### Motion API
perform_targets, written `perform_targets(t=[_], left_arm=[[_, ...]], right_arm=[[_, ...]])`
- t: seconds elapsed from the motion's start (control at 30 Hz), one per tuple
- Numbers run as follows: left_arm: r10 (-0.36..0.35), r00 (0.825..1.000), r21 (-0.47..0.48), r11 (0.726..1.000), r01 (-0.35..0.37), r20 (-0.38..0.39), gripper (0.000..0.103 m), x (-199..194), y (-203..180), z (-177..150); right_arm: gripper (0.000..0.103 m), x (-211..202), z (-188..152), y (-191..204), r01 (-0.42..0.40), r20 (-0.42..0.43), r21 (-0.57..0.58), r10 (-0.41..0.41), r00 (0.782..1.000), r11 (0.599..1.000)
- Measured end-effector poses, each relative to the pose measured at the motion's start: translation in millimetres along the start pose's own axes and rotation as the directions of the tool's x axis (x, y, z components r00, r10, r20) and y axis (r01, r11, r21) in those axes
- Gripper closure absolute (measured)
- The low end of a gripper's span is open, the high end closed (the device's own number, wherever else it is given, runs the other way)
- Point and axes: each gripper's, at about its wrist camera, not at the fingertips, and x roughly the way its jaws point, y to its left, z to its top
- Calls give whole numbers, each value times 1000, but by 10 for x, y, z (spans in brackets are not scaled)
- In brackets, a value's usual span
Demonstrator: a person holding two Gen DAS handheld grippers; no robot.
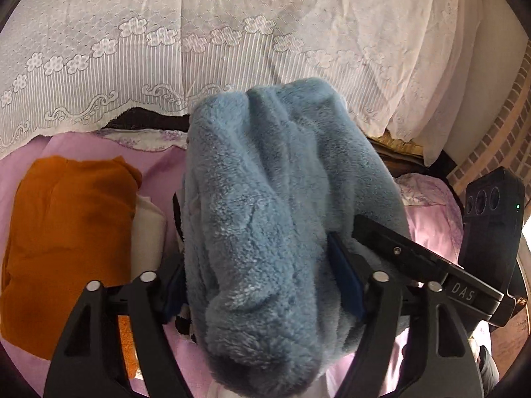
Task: Fold small clothes
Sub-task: 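Carry the jacket bundle with the right gripper onto the navy striped stack, then open the right gripper and release the jacket on the stack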
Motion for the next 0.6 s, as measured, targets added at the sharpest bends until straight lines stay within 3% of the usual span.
perform_targets(t=[0.03, 0.1, 0.2, 0.4, 0.5, 0.6], left_arm=[[27, 1000, 2, 1000, -27, 7, 5, 46, 27, -29], [19, 1000, -15, 1000, -19, -5, 4, 145, 85, -94], [-24, 999, -64, 998, 23, -26, 4, 233, 163, -174], [-3, 1000, -82, 997, 2, -8, 4, 120, 119, -155], [78, 997, -52, 996, -77, 24, 4, -63, 9, -132], [196, 978, -9, 981, -196, 68, 4, -244, -135, -181]], right_arm=[[24, 24, -13, -48, 2, -2, 12, -2, 1000, 1000], [10, 111, -41, -133, 35, -24, 21, -34, 999, 999], [8, 173, -101, -254, 31, -36, 45, -29, 999, 999], [8, 14, -58, -100, 89, 10, 10, -89, 996, 996], [8, -199, -59, 58, 121, 82, -30, -119, 990, 992], [7, -390, -75, 204, 164, 136, -61, -155, 979, 985]])
